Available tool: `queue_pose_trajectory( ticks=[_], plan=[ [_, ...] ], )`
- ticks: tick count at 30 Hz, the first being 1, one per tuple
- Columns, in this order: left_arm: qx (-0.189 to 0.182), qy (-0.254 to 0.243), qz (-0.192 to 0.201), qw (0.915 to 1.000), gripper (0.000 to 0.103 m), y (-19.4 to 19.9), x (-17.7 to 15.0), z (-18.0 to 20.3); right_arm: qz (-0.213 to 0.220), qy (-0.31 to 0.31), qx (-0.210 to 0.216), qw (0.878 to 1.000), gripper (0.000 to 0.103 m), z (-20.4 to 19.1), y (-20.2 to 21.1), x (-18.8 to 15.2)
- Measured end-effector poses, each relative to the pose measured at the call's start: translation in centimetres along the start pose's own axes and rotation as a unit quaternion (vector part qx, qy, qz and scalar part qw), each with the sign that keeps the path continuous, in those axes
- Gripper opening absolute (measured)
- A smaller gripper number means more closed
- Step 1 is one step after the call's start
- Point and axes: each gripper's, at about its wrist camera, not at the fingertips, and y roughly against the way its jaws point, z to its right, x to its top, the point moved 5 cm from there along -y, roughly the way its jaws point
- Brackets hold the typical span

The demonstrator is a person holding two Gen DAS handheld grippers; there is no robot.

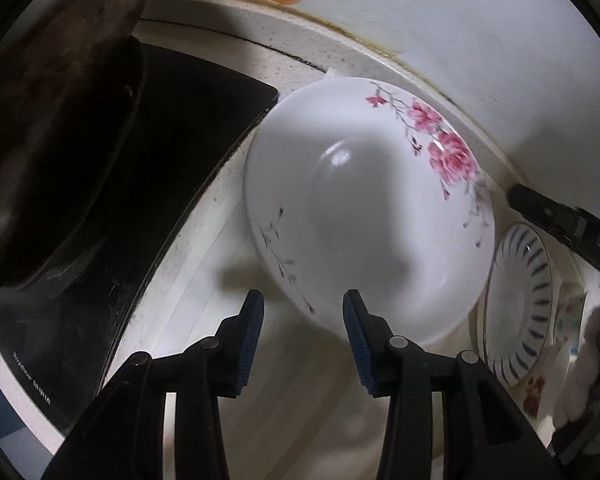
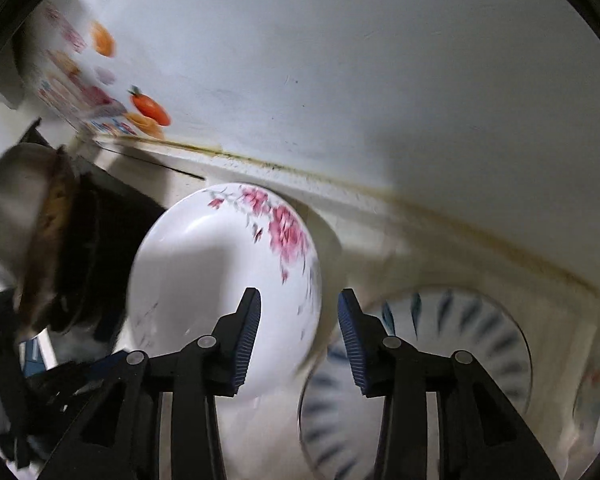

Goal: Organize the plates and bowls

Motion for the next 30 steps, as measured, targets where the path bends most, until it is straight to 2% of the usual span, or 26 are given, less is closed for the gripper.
queue_pose_trajectory(
  ticks=[4,6,9,14,19,30],
  plan=[
    [0.003,0.001,-0.002,1.0000,0.039,-0.6,0.6,-0.1,-0.011,0.010,-0.015,1.000,0.031,0.0,-3.1,1.7],
    [0.006,-0.001,-0.006,1.0000,0.039,-1.2,1.1,0.0,-0.018,0.012,-0.021,1.000,0.022,0.2,-4.2,2.0],
    [0.011,-0.003,-0.006,0.9999,0.036,-1.7,1.1,-0.1,-0.034,0.014,-0.026,0.999,0.015,0.3,-5.7,2.0],
    [0.008,0.002,0.000,1.0000,0.033,-1.7,0.6,-0.4,-0.033,0.006,-0.018,0.999,0.015,0.6,-6.3,1.9],
    [0.009,-0.001,0.005,0.9999,0.033,-0.9,-0.6,-0.6,-0.043,-0.012,0.008,0.999,0.012,1.2,-6.2,1.3],
    [-0.005,-0.038,0.020,0.9991,0.033,2.9,-2.3,1.7,-0.025,-0.027,0.037,0.999,0.009,1.9,-1.2,-1.9]
  ],
)
